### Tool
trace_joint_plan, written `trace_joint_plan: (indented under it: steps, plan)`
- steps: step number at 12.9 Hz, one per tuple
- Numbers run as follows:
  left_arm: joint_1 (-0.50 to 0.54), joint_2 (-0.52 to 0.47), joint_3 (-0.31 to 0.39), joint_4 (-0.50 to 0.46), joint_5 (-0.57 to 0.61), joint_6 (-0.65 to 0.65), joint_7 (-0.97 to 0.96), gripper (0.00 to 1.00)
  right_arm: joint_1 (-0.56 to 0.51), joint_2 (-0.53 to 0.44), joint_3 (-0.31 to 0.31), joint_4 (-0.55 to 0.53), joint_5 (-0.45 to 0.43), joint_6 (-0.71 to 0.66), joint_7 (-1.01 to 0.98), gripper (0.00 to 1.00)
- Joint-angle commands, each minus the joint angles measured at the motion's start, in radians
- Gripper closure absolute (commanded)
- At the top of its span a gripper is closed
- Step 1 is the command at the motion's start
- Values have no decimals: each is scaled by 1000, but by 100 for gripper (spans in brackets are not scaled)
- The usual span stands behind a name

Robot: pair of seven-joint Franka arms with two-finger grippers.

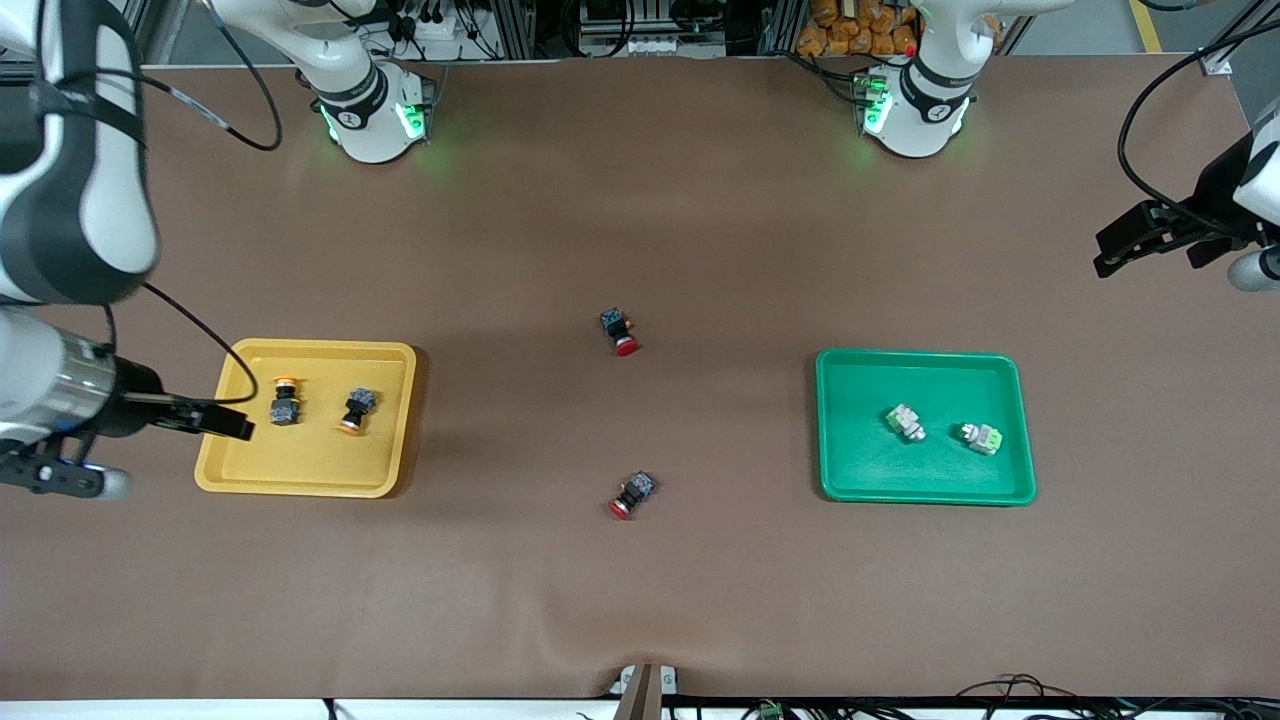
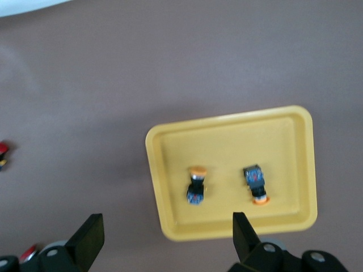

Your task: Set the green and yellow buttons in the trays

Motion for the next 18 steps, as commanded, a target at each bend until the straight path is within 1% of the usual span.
trace_joint_plan:
  steps: [1, 3, 4, 5, 6, 7, 9, 10, 13, 15, 16, 18]
  plan:
    - [3, -27, 4, -22, -17, -5, 26, 0, -66, -46, 67, 38, -19, -60, -3, 0]
    - [1, -27, 3, -23, -17, -5, 26, 0, -61, -62, 62, 129, -59, -215, -3, 0]
    - [1, -29, 0, -26, -17, -7, 26, 0, -59, -89, 62, 148, -59, -282, 0, 0]
    - [1, -32, -2, -32, -17, -14, 26, 0, -56, -159, 60, 139, -62, -300, -2, 0]
    - [1, -33, -3, -36, -17, -14, 28, 0, -58, -227, 59, 56, -62, -291, -2, 0]
    - [1, -44, -5, -46, -17, -14, 28, 0, -58, -317, 54, -50, -62, -240, -3, 0]
    - [1, -67, -6, -80, -17, -13, 30, 0, -56, -503, 56, -323, -85, -89, -5, 0]
    - [1, -78, -5, -97, -17, -13, 33, 0, -56, -548, 59, -388, -97, -65, -9, 0]
    - [0, -99, -6, -121, -17, -7, 36, 0, -66, -553, 54, -396, -111, -74, -122, 0]
    - [0, -103, -6, -131, -17, -7, 36, 0, -73, -519, 53, -332, -128, -80, -146, 0]
    - [0, -103, -6, -129, -17, -5, 36, 0, -75, -498, 54, -295, -147, -115, -147, 0]
    - [0, -104, -6, -129, -17, -7, 34, 0, -76, -435, 54, -196, -148, -165, -149, 0]
